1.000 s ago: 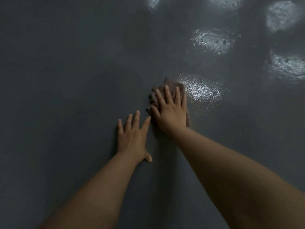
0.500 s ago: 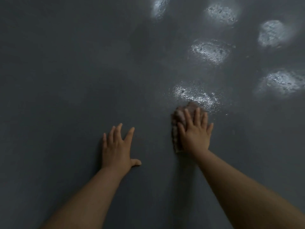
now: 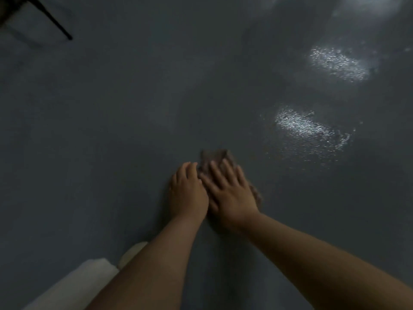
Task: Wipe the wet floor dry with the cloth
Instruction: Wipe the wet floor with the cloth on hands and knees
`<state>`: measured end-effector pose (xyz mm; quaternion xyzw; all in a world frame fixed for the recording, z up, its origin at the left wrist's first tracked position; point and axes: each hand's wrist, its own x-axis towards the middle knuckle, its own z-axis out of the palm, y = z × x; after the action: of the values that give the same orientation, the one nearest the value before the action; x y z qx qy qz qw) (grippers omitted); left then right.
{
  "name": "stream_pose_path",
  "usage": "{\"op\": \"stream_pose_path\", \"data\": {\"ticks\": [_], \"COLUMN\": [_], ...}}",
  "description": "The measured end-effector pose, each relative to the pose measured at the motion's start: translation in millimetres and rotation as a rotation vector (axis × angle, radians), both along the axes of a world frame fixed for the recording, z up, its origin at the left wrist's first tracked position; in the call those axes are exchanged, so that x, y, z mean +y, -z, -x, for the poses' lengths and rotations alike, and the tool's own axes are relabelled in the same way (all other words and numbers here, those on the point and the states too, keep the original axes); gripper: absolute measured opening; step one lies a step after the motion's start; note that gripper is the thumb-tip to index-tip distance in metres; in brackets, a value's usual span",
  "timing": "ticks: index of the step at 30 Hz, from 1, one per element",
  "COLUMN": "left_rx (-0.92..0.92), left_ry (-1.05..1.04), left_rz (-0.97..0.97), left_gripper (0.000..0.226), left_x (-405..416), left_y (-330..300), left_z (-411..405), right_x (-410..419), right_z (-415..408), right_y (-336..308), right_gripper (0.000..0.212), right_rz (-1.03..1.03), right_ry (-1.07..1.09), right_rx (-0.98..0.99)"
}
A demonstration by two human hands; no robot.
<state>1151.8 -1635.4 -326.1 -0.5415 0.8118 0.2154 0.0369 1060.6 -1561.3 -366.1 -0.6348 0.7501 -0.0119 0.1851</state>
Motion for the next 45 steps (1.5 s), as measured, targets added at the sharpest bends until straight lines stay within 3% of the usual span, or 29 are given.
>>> {"op": "stream_pose_path", "data": {"ticks": [3, 5, 8, 12, 15, 20, 22, 25, 29, 32, 35, 37, 41, 43, 45], "left_rx": [0.003, -0.003, 0.022, -0.060, -0.021, 0.106, 0.081, 0.068, 0.066, 0.070, 0.066, 0.066, 0.016, 0.001, -0.024], "left_ry": [-0.015, 0.034, 0.071, 0.163, 0.115, -0.468, -0.530, -0.536, -0.464, -0.351, -0.225, -0.148, -0.025, 0.025, 0.148], "left_rz": [0.017, 0.031, 0.053, 0.001, 0.026, 0.040, 0.023, -0.020, -0.044, -0.082, -0.099, -0.128, -0.141, -0.142, -0.147], "left_gripper": [0.043, 0.040, 0.035, 0.043, 0.047, 0.044, 0.045, 0.045, 0.046, 0.047, 0.047, 0.047, 0.049, 0.050, 0.056], "left_x": [-14.3, -18.9, -19.2, -16.9, -17.9, -18.9, -16.0, -4.2, 17.0, 39.1, 62.7, 74.5, 88.7, 93.8, 101.5], "left_y": [4.9, 10.7, 14.5, 13.5, 17.6, 10.2, 6.8, -0.1, -0.6, -1.5, -2.9, -6.0, -12.8, -13.5, -9.2], "left_z": [-8.9, -15.2, -24.4, -31.4, -37.1, -51.1, -58.7, -62.8, -59.4, -56.4, -54.8, -53.8, -47.7, -43.3, -36.7], "right_x": [7.9, -6.3, -44.6, -79.4, -94.1, -76.7, -47.3, 8.2, 33.5, 29.6, 45.7, 58.6, 89.2, 99.9, 107.7], "right_z": [-5.5, 19.3, 58.1, 79.0, 59.9, -9.2, -43.4, -80.3, -55.5, -3.9, 24.4, 8.0, -42.3, -43.0, -31.1], "right_y": [5.4, 11.0, 7.0, 5.7, 2.4, -4.1, -2.2, 2.4, 6.5, 0.5, -5.8, -7.5, -12.9, -21.0, -30.8], "right_gripper": [0.059, 0.056, 0.059, 0.060, 0.056, 0.057, 0.065, 0.054, 0.054, 0.060, 0.059, 0.065, 0.087, 0.088, 0.085], "right_rz": [0.005, 0.049, 0.025, -0.049, -0.080, -0.078, -0.063, -0.039, -0.042, 0.001, -0.126, -0.174, -0.160, -0.189, -0.139], "right_ry": [-0.266, -0.328, -0.157, 0.133, 0.193, -0.166, -0.303, -0.490, -0.543, -0.173, 0.252, 0.361, 0.182, 0.036, 0.025], "right_rx": [0.009, 0.068, 0.119, 0.143, 0.095, 0.023, -0.011, -0.075, -0.014, 0.054, 0.072, 0.035, -0.066, -0.109, -0.166]}}
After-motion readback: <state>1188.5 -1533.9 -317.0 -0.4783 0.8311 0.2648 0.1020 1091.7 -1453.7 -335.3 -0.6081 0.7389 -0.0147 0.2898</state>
